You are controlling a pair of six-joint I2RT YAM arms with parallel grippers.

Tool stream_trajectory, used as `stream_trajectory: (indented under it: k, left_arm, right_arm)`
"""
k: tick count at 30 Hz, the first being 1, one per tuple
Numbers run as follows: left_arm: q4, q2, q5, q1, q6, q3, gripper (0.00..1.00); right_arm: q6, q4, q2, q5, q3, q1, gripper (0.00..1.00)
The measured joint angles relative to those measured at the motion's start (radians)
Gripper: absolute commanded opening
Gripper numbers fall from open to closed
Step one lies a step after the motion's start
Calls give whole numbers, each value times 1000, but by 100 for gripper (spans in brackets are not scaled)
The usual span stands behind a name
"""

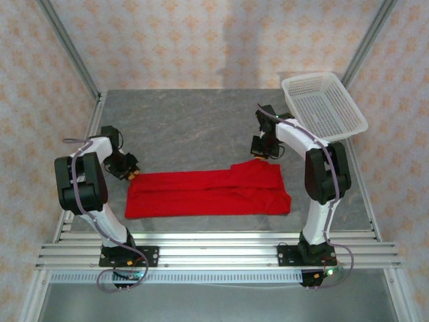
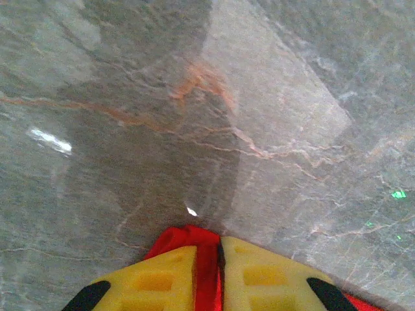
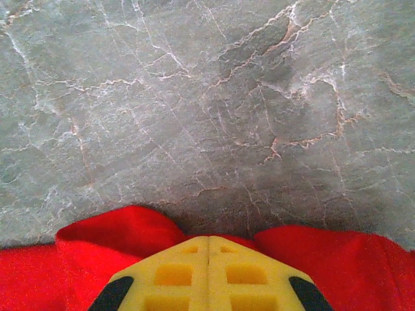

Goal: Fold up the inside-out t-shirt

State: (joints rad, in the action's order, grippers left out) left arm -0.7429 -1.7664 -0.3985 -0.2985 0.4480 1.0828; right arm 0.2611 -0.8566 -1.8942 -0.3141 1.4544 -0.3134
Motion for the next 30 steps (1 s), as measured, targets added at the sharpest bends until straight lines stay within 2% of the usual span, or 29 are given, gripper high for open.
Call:
stream_trajectory:
  k: [4,8,12,17,20,23,25,27,28,30]
  left_arm:
    - [-2,71,-6,-43,8,-1,26]
    - [-13,221,-6,-55,16,7,29]
    - [-19,347,-8,-55,27,-14,31]
    - [-40,452,-15,-48,27,-134,32]
    - [-71,481,-18,-35,27,-187,32]
    - [-98,522,-21,-14,31,-206,26]
    - [-107,549,-21,13,41,-209,16]
    - [-108,573,-21,62,60,-213,3]
    - [-108,585,-19,103,78,-220,0]
    - [-109,607,-18,186,117,-238,0]
  right_arm:
    - [8,-13,70,-26,0,0,0]
    - [36,-1,234,-66,-87,0,0]
    - [84,15,429,-121,-280,-15,0]
    - [176,26,637,-207,-603,-140,7]
    - [217,-17,704,-251,-707,-180,10]
    - [237,-49,789,-228,-692,-179,25]
    - [238,-46,824,-204,-650,-179,30]
    - [237,-16,811,-195,-602,-179,31]
    - [237,0,788,-189,-579,-179,30]
    - [237,32,706,-171,-529,-179,22]
